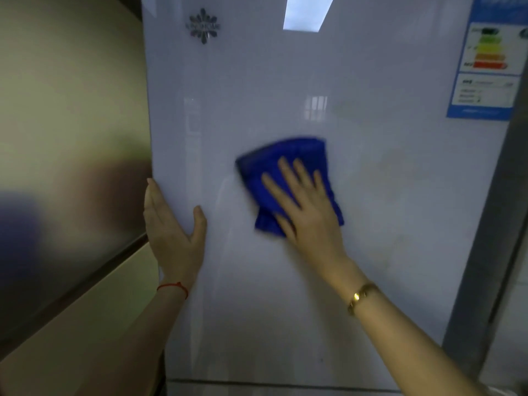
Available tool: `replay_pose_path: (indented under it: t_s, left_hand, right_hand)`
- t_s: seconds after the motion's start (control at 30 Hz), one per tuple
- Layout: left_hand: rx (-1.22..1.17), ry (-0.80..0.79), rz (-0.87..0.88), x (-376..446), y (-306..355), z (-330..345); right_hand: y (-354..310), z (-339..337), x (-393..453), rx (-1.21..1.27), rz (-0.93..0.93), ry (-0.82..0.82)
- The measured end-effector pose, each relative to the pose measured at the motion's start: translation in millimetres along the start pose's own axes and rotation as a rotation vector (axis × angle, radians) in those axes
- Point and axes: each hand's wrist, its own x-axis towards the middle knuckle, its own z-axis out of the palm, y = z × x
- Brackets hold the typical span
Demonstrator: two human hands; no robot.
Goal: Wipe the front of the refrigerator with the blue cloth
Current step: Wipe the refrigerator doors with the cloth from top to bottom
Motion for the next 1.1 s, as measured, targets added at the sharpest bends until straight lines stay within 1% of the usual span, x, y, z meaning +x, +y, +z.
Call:
replay_pose_path:
  t_s: [0.03, 0.07, 0.1, 0.2, 0.23, 0.27, 0.3, 0.33, 0.4, 0.43, 0.47, 0.53, 0.6, 0.67, 0.7, 0.73, 0.77, 0.8, 0.87, 0.93, 0.97, 1.03, 1.1]
  left_hand:
    - [-0.006, -0.007, -0.007, 0, 0, 0]
    - [-0.010, -0.009, -0.007, 0, 1, 0]
    - [-0.007, -0.008, -0.004, 0, 1, 0]
    - [0.005, -0.010, -0.008, 2, 0, 0]
    - [0.006, -0.013, -0.014, 2, 0, 0]
    - [0.006, -0.016, -0.014, 2, 0, 0]
    - [0.004, -0.019, -0.011, 2, 1, 0]
    - [-0.001, -0.025, -0.013, 2, 1, -1]
    - [-0.011, -0.034, -0.032, 2, 1, -1]
    - [-0.011, -0.034, -0.035, 2, 1, -1]
    - [-0.009, -0.034, -0.033, 2, 1, -2]
    - [-0.007, -0.034, -0.023, 2, 1, -3]
    - [0.002, -0.031, -0.017, 3, 0, -2]
    - [0.015, -0.027, -0.014, 3, -1, -1]
    - [0.020, -0.026, -0.013, 3, 0, -1]
    - [0.023, -0.027, -0.014, 3, -1, -1]
    - [0.021, -0.031, -0.018, 3, -1, -1]
    - [0.015, -0.036, -0.022, 3, -1, -1]
    - [0.009, -0.042, -0.026, 3, 0, -1]
    - [0.020, -0.040, -0.018, 3, -1, -2]
    - [0.022, -0.038, -0.015, 3, 0, -2]
    - [0.023, -0.042, -0.016, 3, 0, -3]
    - [0.025, -0.038, -0.011, 3, 1, -2]
  right_hand:
    - [2, -1, -15, -0.010, -0.037, -0.037]
    - [11, -4, -19, -0.012, -0.021, -0.035]
    - [24, -9, -13, -0.001, 0.050, 0.010]
    - [54, -30, 50, 0.036, 0.403, 0.246]
    - [54, -33, 74, 0.025, 0.447, 0.290]
    - [46, -30, 93, 0.013, 0.430, 0.287]
    - [33, -23, 103, 0.012, 0.347, 0.255]
    - [16, -13, 102, 0.015, 0.222, 0.209]
    - [-21, 8, 72, 0.008, -0.042, 0.083]
    - [-31, 14, 49, -0.006, -0.128, 0.020]
    - [-33, 16, 27, -0.021, -0.166, -0.029]
    - [-11, 7, 4, -0.029, -0.118, -0.043]
    - [23, -10, 15, -0.024, 0.081, 0.045]
    - [46, -26, 54, 0.002, 0.326, 0.186]
    - [47, -29, 77, -0.003, 0.394, 0.245]
    - [41, -27, 94, -0.017, 0.403, 0.268]
    - [30, -21, 104, -0.020, 0.356, 0.257]
    - [18, -13, 102, -0.017, 0.263, 0.220]
    - [-10, 5, 70, -0.015, 0.055, 0.103]
    - [-28, 15, 12, -0.034, -0.074, -0.013]
    - [-29, 15, -17, -0.047, -0.092, -0.057]
    - [-11, 7, -52, -0.065, -0.040, -0.091]
    - [23, -9, -49, -0.067, 0.113, -0.012]
